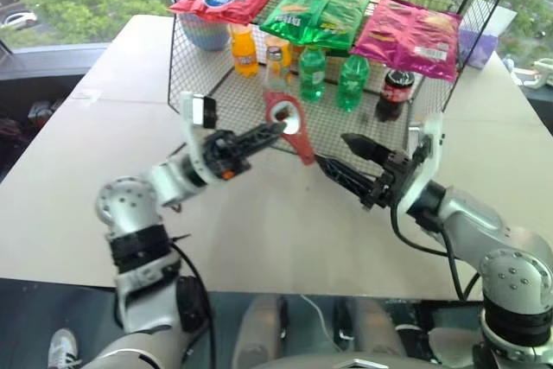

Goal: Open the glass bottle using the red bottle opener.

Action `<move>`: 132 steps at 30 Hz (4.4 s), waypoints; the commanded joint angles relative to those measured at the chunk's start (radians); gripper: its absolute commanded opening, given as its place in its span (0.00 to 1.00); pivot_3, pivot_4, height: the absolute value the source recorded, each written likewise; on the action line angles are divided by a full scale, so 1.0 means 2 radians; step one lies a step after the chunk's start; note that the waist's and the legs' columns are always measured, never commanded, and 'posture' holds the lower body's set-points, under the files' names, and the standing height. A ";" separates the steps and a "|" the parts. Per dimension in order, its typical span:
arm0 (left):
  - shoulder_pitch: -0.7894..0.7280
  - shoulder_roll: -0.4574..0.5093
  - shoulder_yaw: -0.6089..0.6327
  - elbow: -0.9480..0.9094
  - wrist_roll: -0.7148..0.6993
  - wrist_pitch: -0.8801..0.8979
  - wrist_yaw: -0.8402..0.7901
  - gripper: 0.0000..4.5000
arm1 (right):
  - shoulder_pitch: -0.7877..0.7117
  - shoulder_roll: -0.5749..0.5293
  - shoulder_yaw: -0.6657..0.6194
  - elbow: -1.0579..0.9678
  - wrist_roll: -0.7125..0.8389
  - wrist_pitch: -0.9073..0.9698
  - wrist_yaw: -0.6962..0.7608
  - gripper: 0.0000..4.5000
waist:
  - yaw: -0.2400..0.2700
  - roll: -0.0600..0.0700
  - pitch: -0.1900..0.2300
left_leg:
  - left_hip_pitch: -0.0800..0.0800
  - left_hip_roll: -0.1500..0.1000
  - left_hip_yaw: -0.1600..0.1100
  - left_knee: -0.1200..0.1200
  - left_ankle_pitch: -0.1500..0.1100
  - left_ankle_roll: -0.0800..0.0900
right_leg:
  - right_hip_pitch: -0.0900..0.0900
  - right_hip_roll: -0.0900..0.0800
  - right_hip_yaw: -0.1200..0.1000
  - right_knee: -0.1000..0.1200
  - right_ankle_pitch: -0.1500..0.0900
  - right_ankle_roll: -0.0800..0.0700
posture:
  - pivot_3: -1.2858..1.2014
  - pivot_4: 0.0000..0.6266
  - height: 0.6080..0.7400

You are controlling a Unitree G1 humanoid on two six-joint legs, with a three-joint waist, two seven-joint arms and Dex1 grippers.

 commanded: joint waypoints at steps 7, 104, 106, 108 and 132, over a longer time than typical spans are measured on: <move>0.016 0.000 -0.027 -0.035 -0.041 -0.060 0.050 0.00 | -0.018 0.000 0.007 0.010 0.066 0.010 -0.026 1.00 | 0.002 0.000 0.000 | 0.000 0.000 0.000 0.001 0.000 0.000 | 0.000 0.000 -0.001 0.000 -0.001 0.002 | 0.52 0.24 1.00; -0.107 0.107 -0.216 0.257 0.355 -0.557 0.055 0.98 | 0.026 -0.052 -0.010 -0.042 0.067 -0.062 -0.101 0.00 | 0.004 0.003 0.002 | -0.002 0.000 0.002 -0.007 0.000 0.000 | -0.002 0.000 -0.001 -0.008 0.001 0.002 | 0.52 0.24 1.00; -0.123 0.101 -0.217 0.282 0.366 -0.569 0.054 0.98 | 0.029 -0.052 -0.008 -0.046 0.064 -0.065 -0.104 0.00 | 0.005 0.003 0.002 | -0.002 0.000 0.002 -0.007 0.000 0.000 | -0.002 0.000 -0.002 -0.008 0.000 0.003 | 0.52 0.24 1.00; -0.144 0.092 -0.218 0.315 0.375 -0.582 0.053 0.98 | 0.031 -0.051 -0.006 -0.050 0.061 -0.067 -0.108 0.00 | 0.004 0.003 0.002 | -0.002 0.000 0.002 -0.006 0.000 0.000 | -0.002 0.000 -0.001 -0.008 0.000 0.004 | 0.52 0.24 1.00; -0.175 0.093 -0.200 0.324 0.311 -0.574 -0.175 0.58 | 0.069 -0.070 -0.007 -0.085 0.050 -0.081 -0.133 0.00 | 0.000 0.003 0.002 | -0.003 0.000 0.002 -0.006 0.000 0.000 | -0.003 0.000 -0.002 -0.008 0.001 0.002 | 0.52 0.24 1.00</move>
